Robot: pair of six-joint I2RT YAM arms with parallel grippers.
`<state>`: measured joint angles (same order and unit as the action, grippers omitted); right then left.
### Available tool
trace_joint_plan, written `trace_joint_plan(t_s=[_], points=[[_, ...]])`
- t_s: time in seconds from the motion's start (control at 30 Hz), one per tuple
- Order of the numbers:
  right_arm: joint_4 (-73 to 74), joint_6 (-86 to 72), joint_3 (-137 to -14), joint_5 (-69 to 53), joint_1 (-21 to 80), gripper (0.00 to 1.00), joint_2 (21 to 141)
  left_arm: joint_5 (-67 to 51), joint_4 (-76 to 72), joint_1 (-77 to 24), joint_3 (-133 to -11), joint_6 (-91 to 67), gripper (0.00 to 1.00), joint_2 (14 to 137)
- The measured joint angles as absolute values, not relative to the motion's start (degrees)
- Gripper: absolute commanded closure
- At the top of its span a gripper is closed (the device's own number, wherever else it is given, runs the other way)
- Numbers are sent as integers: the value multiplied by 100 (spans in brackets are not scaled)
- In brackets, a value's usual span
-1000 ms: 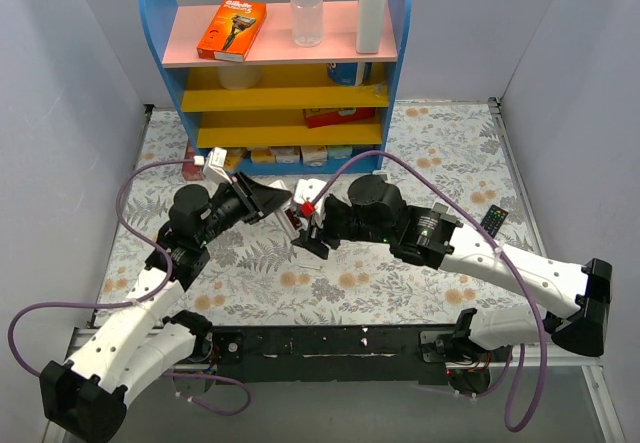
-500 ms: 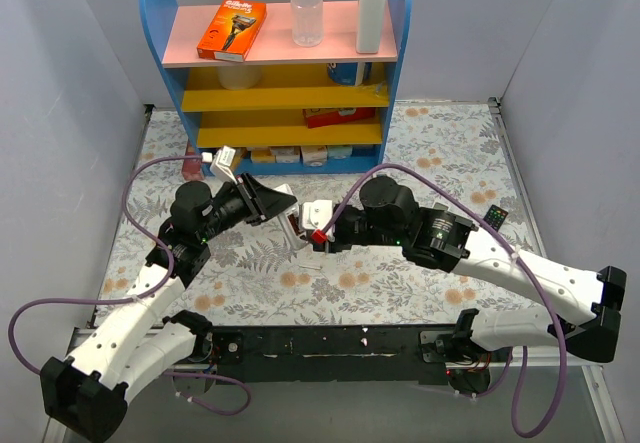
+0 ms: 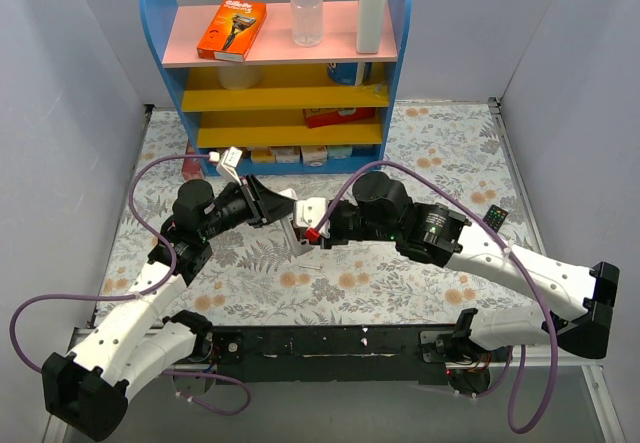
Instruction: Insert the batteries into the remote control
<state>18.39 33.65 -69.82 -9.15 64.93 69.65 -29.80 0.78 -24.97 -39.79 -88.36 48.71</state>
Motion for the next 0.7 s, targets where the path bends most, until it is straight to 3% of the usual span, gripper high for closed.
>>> trace_joint_plan(t_s=[0.17, 0.4, 0.7], points=[[1837, 3457, -7109, -908, 6451, 65, 7122, -3096, 78, -2497, -3979, -8829, 100, 4871], [1890, 3516, -7207, -915, 6368, 75, 7284, -3159, 78, -2497, -3979, -8818, 100, 4871], [2003, 3524, -7371, -1039, 6274, 76, 7393, -3240, 78, -2497, -3981, -8748, 100, 4871]])
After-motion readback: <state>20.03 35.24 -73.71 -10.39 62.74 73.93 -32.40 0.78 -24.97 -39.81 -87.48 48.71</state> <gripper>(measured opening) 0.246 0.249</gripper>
